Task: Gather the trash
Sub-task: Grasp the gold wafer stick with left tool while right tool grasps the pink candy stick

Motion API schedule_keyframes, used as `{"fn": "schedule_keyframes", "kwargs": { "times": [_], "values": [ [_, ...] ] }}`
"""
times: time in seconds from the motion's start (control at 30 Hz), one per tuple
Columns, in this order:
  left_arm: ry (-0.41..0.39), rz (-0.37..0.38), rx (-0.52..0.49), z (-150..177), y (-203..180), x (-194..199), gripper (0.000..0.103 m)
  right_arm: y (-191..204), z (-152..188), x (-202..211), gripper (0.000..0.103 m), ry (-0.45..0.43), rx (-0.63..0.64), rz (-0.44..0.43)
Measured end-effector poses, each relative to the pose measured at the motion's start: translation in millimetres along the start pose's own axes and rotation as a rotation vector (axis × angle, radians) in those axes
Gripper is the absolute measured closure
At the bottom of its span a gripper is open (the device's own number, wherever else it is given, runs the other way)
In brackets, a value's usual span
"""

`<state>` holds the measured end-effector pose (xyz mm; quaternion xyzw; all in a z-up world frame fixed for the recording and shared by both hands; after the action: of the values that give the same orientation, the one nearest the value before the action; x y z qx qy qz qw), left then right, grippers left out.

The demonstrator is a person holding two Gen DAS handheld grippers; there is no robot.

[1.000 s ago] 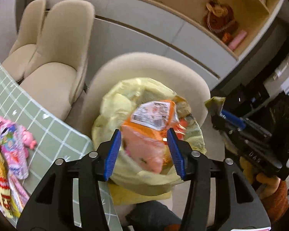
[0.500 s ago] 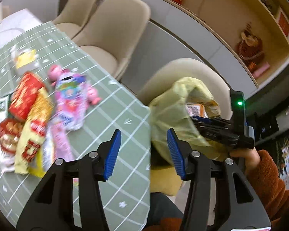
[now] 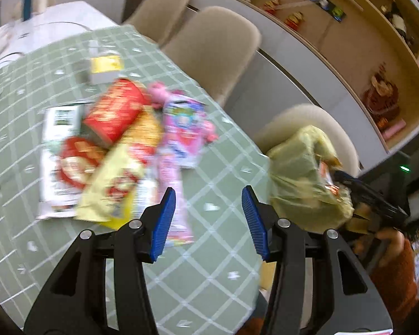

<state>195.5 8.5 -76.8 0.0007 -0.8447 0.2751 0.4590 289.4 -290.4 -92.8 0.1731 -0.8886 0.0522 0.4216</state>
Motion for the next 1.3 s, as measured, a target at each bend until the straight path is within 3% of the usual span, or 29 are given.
{"fn": "schedule_keyframes", "kwargs": {
  "times": [0.1, 0.2, 0.37, 0.63, 0.83, 1.0, 1.07, 1.17, 1.3],
  "values": [
    [-0.053, -0.038, 0.038, -2.4, 33.2, 13.7, 0.056, 18.9, -6.2, 25.0, 0.053, -0.076, 0.015, 0.028],
    [-0.102, -0.094, 0.067, -7.7, 70.3, 29.9, 0.056, 49.1, -11.6, 38.4, 0.053, -0.118, 0.053, 0.001],
    [-0.177, -0.15, 0.105, -19.7, 122.6, 58.3, 0.056, 115.4, -16.5, 37.3, 0.053, -0.164, 0.086, -0.145],
    [-0.215, -0.163, 0.146, -24.8, 169.5, 75.8, 0.056, 199.1, 4.6, -12.0, 0.05, 0.011, 0.169, -0.247],
    [-0.175, -0.14, 0.145, -4.7, 180.0, 68.0, 0.056, 245.3, 25.7, -51.0, 0.05, 0.161, 0.311, -0.265],
    [-0.152, -0.147, 0.171, 5.8, 188.1, 60.3, 0.056, 255.7, 24.4, -73.8, 0.051, 0.159, 0.318, -0.187],
    [-0.145, -0.144, 0.175, 7.1, 188.6, 58.3, 0.056, 256.8, 17.5, -82.3, 0.05, 0.151, 0.268, -0.225],
    [-0.133, -0.143, 0.154, 3.7, 185.5, 54.4, 0.056, 264.3, 10.5, -94.8, 0.051, 0.159, 0.226, -0.348],
    [-0.118, -0.131, 0.124, -2.5, 177.1, 47.8, 0.056, 271.8, 6.5, -114.2, 0.066, 0.183, 0.276, -0.312]
  ]
}}
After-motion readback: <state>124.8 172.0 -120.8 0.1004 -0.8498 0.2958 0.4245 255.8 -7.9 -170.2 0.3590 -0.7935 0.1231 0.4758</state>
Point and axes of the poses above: each gripper's, at about its wrist camera, not at the fingertips, and x roughly against the way its jaws point, y to its left, z to its underside, the point moved 6 cm from there along -x, roughly the way its jaws point, and after that the axes turned 11 degrees about x, right-handed, at the moved point
